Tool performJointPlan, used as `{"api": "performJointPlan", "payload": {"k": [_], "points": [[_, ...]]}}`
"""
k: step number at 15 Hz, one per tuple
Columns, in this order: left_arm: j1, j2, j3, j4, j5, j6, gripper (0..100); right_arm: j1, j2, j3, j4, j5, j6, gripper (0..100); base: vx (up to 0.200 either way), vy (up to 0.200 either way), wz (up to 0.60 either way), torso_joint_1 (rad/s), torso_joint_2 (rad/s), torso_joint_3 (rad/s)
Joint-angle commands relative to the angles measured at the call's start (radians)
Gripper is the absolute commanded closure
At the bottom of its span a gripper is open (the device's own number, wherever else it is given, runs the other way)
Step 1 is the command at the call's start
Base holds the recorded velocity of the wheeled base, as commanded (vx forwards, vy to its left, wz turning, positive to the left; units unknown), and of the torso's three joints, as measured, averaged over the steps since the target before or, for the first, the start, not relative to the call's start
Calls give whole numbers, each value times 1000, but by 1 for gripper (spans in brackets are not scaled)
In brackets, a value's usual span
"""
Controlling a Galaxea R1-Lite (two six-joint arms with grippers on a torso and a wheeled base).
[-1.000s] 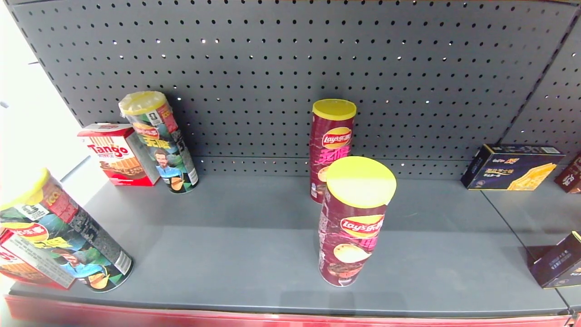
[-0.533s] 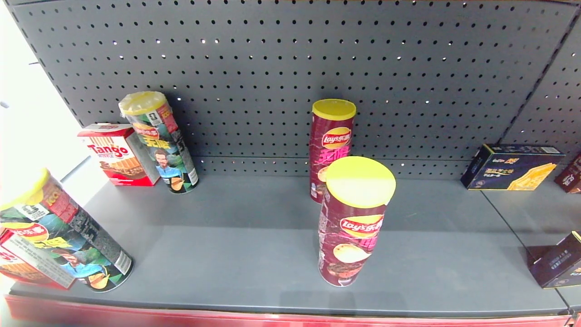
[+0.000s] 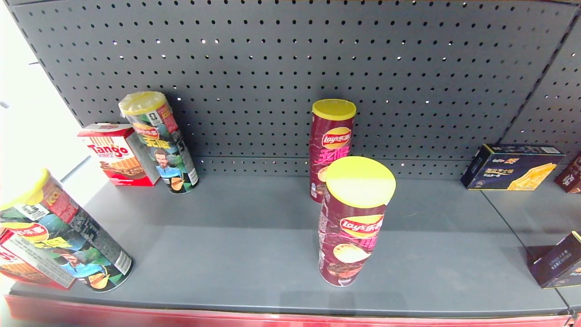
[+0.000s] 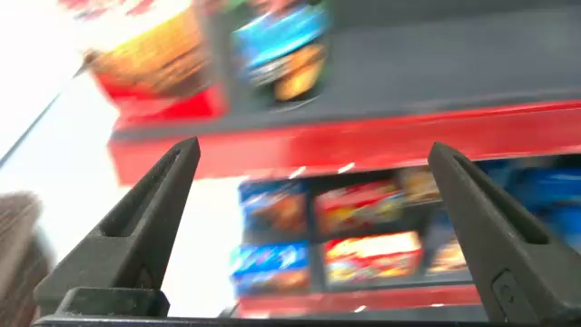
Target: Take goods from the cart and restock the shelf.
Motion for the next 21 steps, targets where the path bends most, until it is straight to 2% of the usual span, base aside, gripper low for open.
{"api": "performJointPlan", "payload": {"k": [1,4,8,9,10,11,13,17,21], "points": [[1,8,-4,9,-6,-2,0,0,2,0,0,0,0,0,0,0,0,0,0,0],[-5,2,5,-10,-34,-17,0,0,2,0,2,2,-1,0,0,0,0,0,0,0],[-5,2,2,-10,-35,-20,0,-1,2,-1,-1,2,-21,0,0,0,0,0,0,0],[-7,10,1,-5,-40,-29,0,-4,147,-173,-33,-14,-29,0,0,0,0,0,0,0],[-7,10,1,-5,-44,-39,0,11,382,-288,-43,-9,-35,0,0,0,0,0,0,0],[-7,10,1,-5,-46,-39,0,22,440,-317,-70,3,-43,0,0,0,0,0,0,0],[-3,5,1,-5,-43,-40,0,122,583,-389,-124,55,-61,0,0,0,0,0,0,0],[-5,5,1,-5,-43,-42,0,316,822,-526,-144,60,-69,0,0,0,0,0,0,0],[-5,3,1,-5,-41,-45,0,379,973,-592,-147,62,-158,0,0,0,0,0,0,0]]}}
